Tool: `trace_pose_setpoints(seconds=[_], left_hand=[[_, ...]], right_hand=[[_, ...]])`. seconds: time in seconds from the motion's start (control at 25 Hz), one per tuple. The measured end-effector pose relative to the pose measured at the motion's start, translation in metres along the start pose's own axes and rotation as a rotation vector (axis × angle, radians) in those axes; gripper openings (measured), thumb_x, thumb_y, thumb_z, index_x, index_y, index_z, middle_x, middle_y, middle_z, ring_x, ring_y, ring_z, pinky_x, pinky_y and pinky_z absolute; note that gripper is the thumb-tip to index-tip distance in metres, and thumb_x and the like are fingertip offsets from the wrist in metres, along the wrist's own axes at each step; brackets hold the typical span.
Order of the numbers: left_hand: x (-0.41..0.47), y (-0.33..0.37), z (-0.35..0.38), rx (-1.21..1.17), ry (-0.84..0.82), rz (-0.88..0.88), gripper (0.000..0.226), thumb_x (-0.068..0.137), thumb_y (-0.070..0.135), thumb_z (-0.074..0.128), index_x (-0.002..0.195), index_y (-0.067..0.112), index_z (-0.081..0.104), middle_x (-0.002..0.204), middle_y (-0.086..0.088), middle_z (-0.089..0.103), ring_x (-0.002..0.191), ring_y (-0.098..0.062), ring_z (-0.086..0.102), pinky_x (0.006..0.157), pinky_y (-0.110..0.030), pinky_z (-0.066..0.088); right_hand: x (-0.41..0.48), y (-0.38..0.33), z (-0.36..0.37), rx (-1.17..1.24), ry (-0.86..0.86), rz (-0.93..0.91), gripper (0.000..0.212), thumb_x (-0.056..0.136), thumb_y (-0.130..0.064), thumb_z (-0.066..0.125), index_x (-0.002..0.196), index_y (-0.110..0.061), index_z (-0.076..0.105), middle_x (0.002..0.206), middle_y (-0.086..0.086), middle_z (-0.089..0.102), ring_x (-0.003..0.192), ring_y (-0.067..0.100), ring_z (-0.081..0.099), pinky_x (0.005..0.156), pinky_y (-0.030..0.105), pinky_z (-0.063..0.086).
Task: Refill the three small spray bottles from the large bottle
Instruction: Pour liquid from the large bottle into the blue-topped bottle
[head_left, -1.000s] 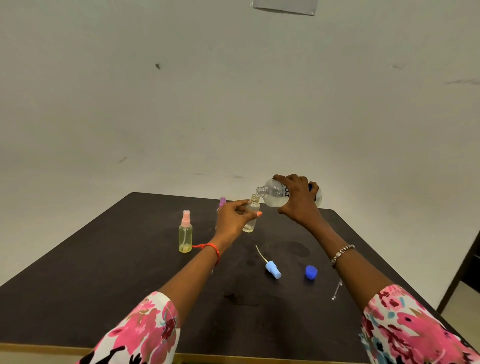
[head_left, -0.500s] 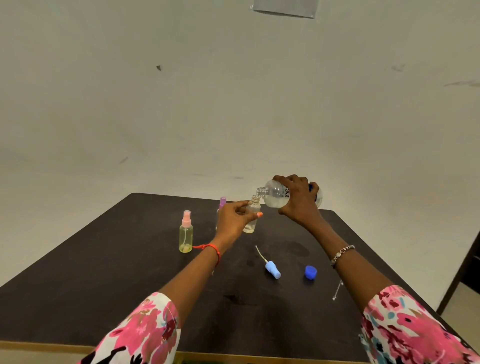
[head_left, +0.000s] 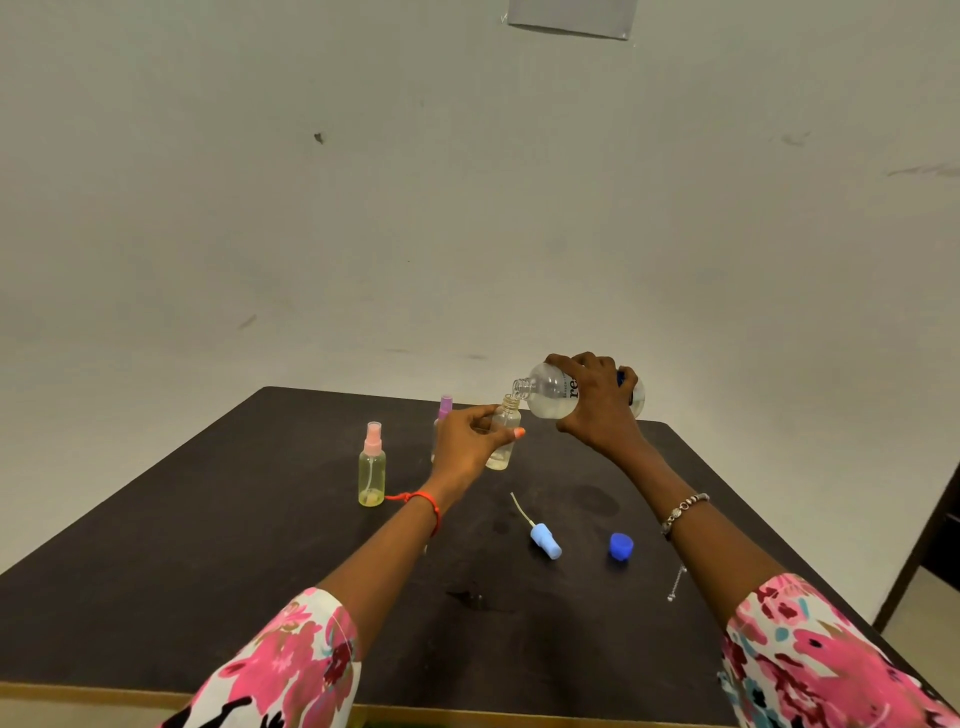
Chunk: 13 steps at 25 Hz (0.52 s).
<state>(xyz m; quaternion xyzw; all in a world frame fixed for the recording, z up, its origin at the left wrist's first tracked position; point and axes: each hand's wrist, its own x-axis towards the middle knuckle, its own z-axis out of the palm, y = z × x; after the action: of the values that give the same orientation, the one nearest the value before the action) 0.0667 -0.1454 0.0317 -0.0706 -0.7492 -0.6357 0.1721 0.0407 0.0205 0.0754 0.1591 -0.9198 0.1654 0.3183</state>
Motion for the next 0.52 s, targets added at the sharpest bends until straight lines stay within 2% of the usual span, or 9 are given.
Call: trace_pose_setpoints(seconds=[0.16, 0.36, 0.52], left_hand=[[-0.0013, 0.0005, -0.0006, 0.008, -0.001, 0.006, 0.049, 0.072, 0.015, 0.076, 0.117, 0.003, 0.061, 0.107, -0.013, 0.068, 0.094, -0.016, 0.062, 0.087, -0.023, 0.049], [-0.0018, 0.0003, -0.0019, 0.009, 0.002, 0.000, 0.049, 0.071, 0.016, 0.076, 0.116, 0.004, 0.062, 0.108, -0.014, 0.068, 0.099, -0.019, 0.063, 0.093, -0.029, 0.049], [-0.0048, 0.0035, -0.0024, -0.010, -0.003, 0.000, 0.048, 0.073, 0.014, 0.075, 0.117, 0.003, 0.061, 0.109, -0.013, 0.067, 0.093, -0.013, 0.059, 0.085, -0.021, 0.046]], right_hand=[[-0.0001, -0.0016, -0.0014, 0.001, -0.002, 0.000, 0.069, 0.064, -0.012, 0.074, 0.127, -0.023, 0.049, 0.119, 0.010, 0.052, 0.118, 0.028, 0.040, 0.101, 0.045, 0.018], [-0.0014, -0.0039, -0.0024, 0.000, -0.003, 0.000, 0.069, 0.064, -0.011, 0.074, 0.128, -0.023, 0.048, 0.119, 0.010, 0.052, 0.118, 0.028, 0.040, 0.101, 0.044, 0.017], [-0.0009, -0.0040, -0.0023, -0.003, -0.010, 0.001, 0.069, 0.064, -0.012, 0.073, 0.127, -0.024, 0.048, 0.119, 0.009, 0.052, 0.118, 0.027, 0.039, 0.101, 0.044, 0.017]])
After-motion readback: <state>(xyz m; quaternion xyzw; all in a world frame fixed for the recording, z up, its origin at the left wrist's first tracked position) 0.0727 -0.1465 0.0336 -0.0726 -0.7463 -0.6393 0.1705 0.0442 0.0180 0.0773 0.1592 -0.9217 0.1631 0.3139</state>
